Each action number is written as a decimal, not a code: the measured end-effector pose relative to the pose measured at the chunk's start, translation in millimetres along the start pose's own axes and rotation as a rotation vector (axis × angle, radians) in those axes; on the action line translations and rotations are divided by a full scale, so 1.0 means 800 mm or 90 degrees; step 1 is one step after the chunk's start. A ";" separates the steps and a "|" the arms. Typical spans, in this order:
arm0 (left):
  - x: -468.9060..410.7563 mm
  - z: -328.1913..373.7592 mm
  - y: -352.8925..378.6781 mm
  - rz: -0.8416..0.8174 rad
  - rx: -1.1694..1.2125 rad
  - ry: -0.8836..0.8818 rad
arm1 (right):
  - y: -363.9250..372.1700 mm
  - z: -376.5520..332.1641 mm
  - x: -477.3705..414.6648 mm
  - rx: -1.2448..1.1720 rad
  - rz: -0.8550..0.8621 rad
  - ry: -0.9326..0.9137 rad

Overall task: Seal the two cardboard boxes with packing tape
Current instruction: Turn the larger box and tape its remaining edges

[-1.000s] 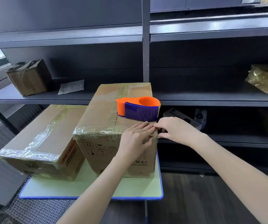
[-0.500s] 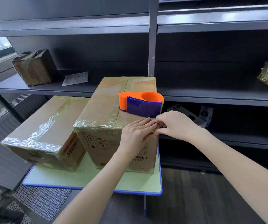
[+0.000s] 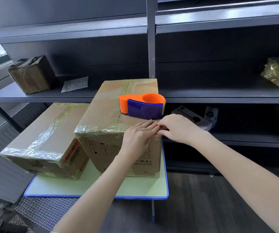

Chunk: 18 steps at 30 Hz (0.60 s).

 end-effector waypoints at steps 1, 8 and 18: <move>0.001 -0.001 0.001 -0.005 -0.003 0.003 | 0.001 -0.001 0.001 0.004 -0.005 -0.001; 0.010 0.006 0.002 -0.004 -0.048 0.024 | 0.004 -0.006 0.006 0.038 0.004 0.000; 0.012 0.008 -0.001 0.001 -0.025 0.023 | 0.007 -0.006 0.012 0.061 0.047 0.029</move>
Point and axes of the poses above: each hand's wrist, its own x-axis away from the middle knuckle, its own y-axis out of the palm, z = x × y, the point moved 10 cm from there along -x, towards the middle knuckle, and after that the axes turned 11 degrees about z, right-handed, at the moved point
